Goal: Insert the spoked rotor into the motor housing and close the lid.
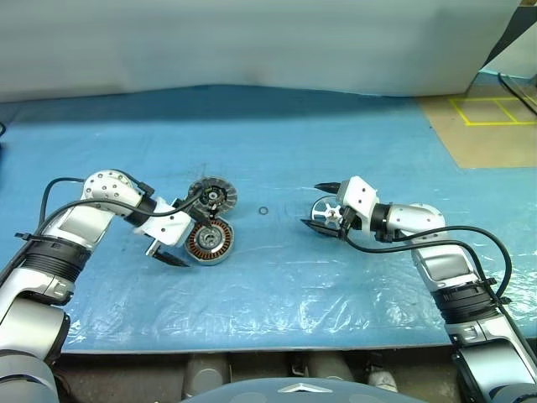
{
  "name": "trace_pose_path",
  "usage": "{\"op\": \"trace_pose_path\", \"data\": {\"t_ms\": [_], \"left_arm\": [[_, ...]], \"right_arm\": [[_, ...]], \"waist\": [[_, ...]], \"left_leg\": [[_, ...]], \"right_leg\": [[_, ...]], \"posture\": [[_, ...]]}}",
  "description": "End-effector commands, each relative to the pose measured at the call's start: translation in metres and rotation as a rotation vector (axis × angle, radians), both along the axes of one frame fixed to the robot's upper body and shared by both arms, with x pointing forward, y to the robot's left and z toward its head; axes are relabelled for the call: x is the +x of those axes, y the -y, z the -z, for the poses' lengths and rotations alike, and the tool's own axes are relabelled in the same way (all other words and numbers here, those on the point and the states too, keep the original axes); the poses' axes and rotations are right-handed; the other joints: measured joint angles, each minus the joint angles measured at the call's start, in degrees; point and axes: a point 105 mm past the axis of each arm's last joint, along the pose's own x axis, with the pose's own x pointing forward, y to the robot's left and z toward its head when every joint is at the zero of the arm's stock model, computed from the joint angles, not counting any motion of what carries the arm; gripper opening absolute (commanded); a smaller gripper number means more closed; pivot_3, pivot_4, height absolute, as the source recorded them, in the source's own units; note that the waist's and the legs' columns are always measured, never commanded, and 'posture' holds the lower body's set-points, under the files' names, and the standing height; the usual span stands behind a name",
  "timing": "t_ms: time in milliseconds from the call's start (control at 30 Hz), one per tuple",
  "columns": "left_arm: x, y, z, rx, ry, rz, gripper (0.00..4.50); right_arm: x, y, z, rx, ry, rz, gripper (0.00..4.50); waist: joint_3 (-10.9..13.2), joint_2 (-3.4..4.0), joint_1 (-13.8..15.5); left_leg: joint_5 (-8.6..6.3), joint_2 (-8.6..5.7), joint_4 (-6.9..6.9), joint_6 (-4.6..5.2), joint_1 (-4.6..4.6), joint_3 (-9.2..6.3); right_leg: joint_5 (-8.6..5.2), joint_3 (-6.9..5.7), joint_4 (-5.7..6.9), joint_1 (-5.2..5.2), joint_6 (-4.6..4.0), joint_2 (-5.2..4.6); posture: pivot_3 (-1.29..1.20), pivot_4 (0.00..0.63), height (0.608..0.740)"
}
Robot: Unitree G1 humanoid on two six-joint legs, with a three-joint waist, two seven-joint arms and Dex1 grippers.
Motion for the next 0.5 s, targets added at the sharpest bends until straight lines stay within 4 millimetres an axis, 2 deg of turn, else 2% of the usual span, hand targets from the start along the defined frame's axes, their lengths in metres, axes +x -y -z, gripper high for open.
{"op": "trace_pose_path", "data": {"t_ms": [33, 500], "left_arm": [[-0.0013, 0.0029, -0.0071, 0.01, 0.032, 0.046, 4.47], [0.0066, -0.0066, 0.0001, 0.092, 0.031, 0.066, 4.47]], "right_arm": [[0.0, -0.0018, -0.0121, 0.01, 0.053, -0.013, 4.5], [0.0007, 0.0037, -0.0072, 0.019, 0.056, 0.018, 4.5]], "waist": [[0.0, 0.0, 0.01], [0.0, 0.0, 0.0]], "left_leg": [[0.0, 0.0, 0.0, -0.01, 0.0, 0.0], [0.04, -0.02, 0.0, -0.1, 0.04, -0.01]], "right_leg": [[0.0, 0.0, 0.01, 0.0, 0.0, 0.0], [0.0, 0.0, 0.13, -0.01, 0.01, 0.01]], "posture": [[0.0, 0.15, 0.74], [0.0, 0.15, 0.74]]}}
